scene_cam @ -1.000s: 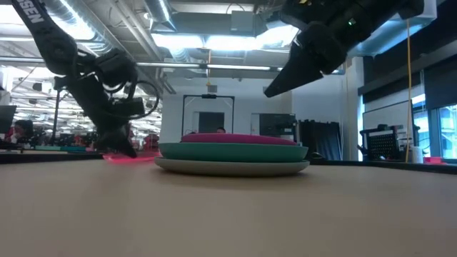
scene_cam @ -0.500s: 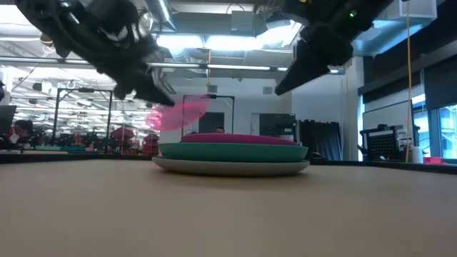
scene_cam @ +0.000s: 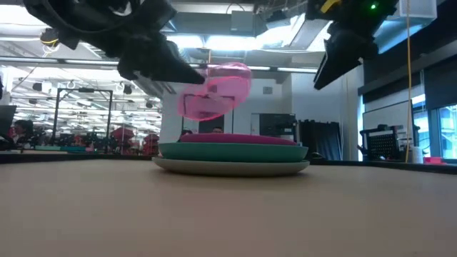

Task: Stack plastic plates
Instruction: Stack the transparent pink plate on top of the transparent blue plate

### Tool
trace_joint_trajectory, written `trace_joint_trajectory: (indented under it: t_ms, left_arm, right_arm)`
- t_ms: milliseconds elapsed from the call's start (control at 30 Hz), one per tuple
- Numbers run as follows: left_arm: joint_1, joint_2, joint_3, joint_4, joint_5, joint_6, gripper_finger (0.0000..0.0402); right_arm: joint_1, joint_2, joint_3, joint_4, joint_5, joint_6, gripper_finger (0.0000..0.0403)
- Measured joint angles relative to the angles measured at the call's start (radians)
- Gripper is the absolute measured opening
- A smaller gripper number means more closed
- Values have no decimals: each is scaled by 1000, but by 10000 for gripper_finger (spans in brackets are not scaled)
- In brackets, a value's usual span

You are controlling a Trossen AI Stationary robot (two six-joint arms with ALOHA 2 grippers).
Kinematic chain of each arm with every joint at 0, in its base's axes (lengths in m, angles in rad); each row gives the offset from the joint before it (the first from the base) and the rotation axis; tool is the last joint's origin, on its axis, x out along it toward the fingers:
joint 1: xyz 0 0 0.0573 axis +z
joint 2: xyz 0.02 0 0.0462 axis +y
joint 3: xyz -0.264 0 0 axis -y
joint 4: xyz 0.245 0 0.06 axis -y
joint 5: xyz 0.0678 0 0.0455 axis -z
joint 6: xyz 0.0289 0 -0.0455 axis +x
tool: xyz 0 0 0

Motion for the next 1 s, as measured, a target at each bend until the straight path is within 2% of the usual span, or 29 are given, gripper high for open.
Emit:
trace_joint_trajectory:
  t_ms: [333, 433, 700, 1000]
  left_arm:
    - [-44, 245, 148, -25, 0, 0, 2]
    - [-44, 286, 156, -53, -39, 0, 3]
    - [-44, 304, 157, -57, -44, -71, 34]
    - [-54, 286, 157, -63, -43, -164, 97]
  right_arm:
    - [0, -38, -8, -23, 8, 16, 177]
    - [0, -38, -40, 0, 8, 17, 177]
    - [-1, -37, -121, 65, 41, 16, 177]
    - [-1, -37, -130, 124, 42, 5, 177]
